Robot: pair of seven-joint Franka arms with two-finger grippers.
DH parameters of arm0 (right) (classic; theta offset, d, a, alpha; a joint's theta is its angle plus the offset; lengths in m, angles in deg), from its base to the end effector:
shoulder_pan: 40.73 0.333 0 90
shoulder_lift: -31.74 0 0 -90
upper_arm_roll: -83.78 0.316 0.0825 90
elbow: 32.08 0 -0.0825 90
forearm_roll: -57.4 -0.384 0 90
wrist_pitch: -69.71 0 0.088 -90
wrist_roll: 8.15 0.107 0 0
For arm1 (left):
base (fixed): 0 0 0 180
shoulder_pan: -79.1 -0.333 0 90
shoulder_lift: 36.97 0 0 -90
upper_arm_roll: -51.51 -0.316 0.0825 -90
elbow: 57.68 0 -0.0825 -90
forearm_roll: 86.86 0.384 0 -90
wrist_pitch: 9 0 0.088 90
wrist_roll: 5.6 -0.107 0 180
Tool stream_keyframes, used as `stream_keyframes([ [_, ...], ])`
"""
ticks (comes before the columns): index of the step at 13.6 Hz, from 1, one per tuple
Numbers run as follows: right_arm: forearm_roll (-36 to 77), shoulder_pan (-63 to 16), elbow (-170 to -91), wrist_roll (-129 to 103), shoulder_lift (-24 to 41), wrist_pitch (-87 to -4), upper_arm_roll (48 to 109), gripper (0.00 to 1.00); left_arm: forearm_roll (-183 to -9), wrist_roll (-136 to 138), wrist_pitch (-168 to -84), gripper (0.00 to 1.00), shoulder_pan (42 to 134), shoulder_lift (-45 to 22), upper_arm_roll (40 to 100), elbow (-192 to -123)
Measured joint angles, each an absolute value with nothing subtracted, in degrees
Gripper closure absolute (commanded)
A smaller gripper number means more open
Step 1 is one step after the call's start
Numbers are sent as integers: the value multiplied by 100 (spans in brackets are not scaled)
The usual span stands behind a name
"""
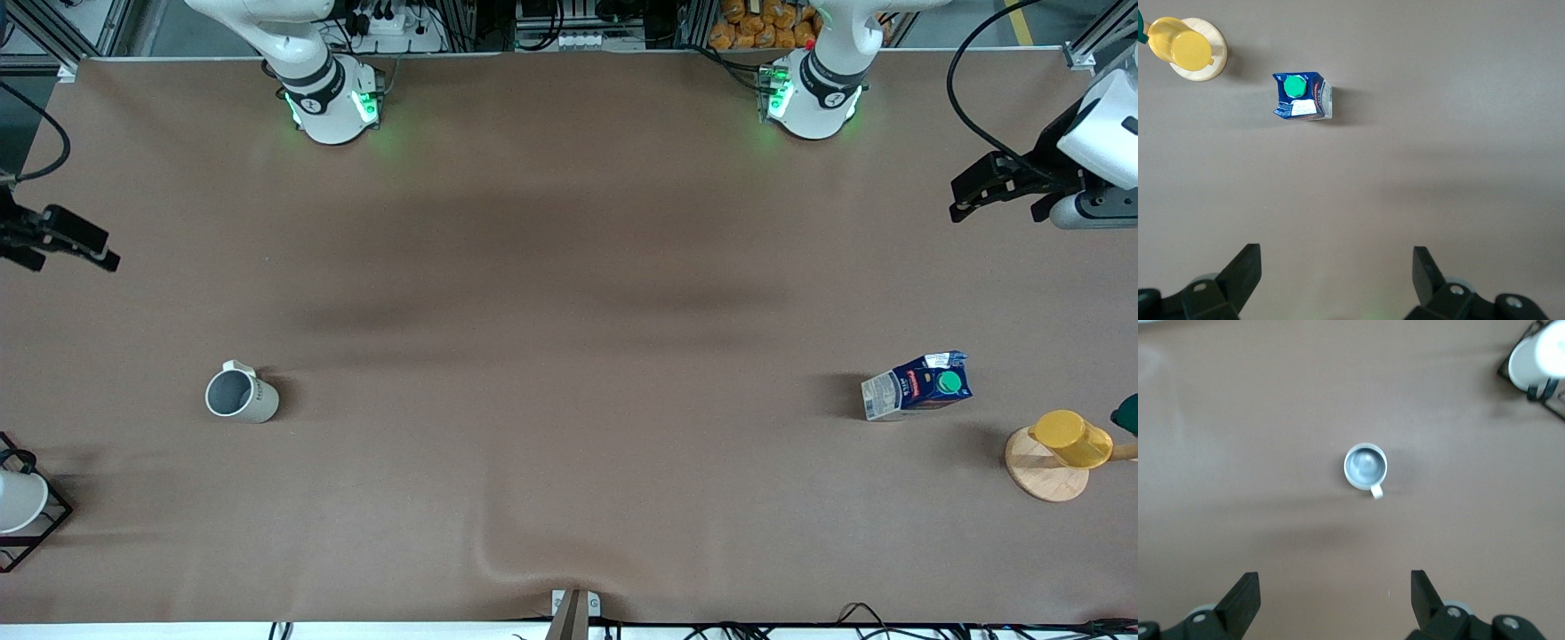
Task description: Place milk next to cup
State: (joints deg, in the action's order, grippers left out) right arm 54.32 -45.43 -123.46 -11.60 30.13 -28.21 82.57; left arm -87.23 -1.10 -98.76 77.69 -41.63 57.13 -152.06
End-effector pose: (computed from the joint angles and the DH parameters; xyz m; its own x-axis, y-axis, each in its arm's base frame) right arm 0.5735 -0.0541 0.6100 0.9948 -0.0499 0.0888 -0.0458 -0.9978 -0.0478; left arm 0.5267 -0.0417 0.6319 1.0000 0.0054 0.0004 0.0054 -1.0000 -0.0015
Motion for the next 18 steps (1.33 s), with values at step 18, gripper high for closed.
stream_keyframes([
  [18, 5819, -4353, -12437, -1187, 736, -5586, 8256, 0, -8514, -69, -11169, 0, 7329, -2644, 5662, -15106],
])
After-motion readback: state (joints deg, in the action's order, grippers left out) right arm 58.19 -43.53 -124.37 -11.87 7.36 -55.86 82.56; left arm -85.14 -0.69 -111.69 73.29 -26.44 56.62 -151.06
